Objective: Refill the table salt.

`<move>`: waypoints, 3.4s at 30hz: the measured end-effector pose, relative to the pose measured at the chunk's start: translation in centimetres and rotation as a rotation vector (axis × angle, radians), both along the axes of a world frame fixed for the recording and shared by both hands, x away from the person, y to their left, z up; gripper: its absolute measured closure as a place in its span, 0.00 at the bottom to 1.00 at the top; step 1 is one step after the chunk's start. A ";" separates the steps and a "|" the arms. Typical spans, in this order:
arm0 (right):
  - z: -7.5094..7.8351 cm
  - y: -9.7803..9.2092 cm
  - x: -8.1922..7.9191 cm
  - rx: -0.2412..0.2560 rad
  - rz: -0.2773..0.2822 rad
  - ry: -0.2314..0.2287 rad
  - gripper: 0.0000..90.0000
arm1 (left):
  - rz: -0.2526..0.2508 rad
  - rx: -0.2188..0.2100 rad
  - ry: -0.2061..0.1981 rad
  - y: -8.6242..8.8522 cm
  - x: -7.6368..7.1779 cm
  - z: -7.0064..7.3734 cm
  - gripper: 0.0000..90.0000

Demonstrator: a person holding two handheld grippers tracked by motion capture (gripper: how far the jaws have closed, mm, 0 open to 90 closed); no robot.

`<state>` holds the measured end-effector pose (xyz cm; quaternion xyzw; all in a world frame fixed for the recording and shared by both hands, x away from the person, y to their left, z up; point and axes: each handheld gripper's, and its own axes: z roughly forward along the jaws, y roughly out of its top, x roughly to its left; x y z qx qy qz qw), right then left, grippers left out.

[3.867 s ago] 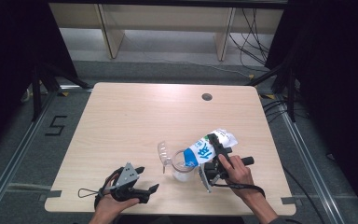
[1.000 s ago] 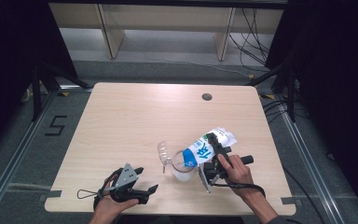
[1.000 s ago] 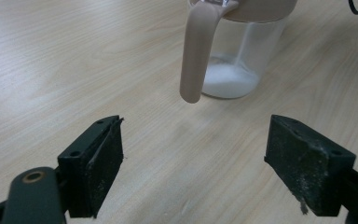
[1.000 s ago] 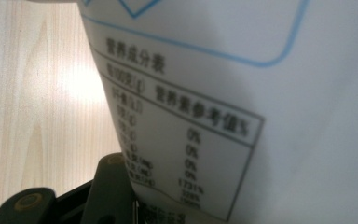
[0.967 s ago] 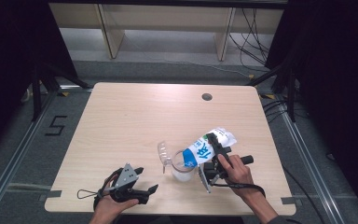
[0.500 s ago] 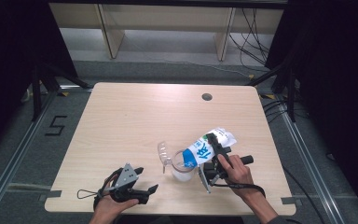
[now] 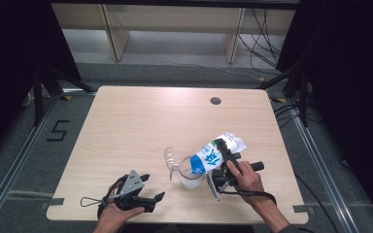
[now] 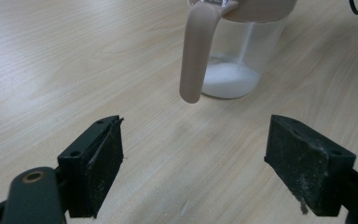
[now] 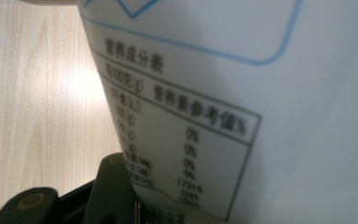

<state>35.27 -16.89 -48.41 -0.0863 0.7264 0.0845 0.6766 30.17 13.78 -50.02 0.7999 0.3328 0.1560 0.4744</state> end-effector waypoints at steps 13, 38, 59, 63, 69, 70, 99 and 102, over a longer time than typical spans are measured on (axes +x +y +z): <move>0.6 0.1 0.1 -0.081 0.027 -0.028 0.63 | -0.001 0.000 0.000 0.0 0.0 0.0 0.20; 0.3 -0.2 0.0 -0.042 -0.021 -0.011 0.64 | -0.007 0.002 -0.002 0.1 0.1 0.0 0.20; 0.3 -0.1 0.2 -0.044 0.035 -0.027 0.66 | 0.002 -0.005 -0.003 0.0 0.0 0.1 0.21; 0.6 -0.1 0.0 -0.082 0.023 -0.043 0.66 | 0.002 -0.007 -0.003 0.0 0.0 0.1 0.21; 0.6 -0.1 0.0 -0.081 0.022 -0.042 0.67 | 0.004 -0.005 -0.002 0.0 0.0 0.1 0.20; 0.3 -0.1 0.0 -0.037 0.020 -0.021 0.67 | 0.003 -0.006 -0.002 0.0 0.0 0.1 0.21; 0.2 -0.2 0.0 -0.022 0.013 -0.009 0.68 | 0.004 -0.005 -0.003 0.0 0.0 0.1 0.21; 0.3 -0.1 0.0 -0.033 0.017 -0.014 0.69 | 0.002 0.000 -0.003 0.1 0.0 0.1 0.21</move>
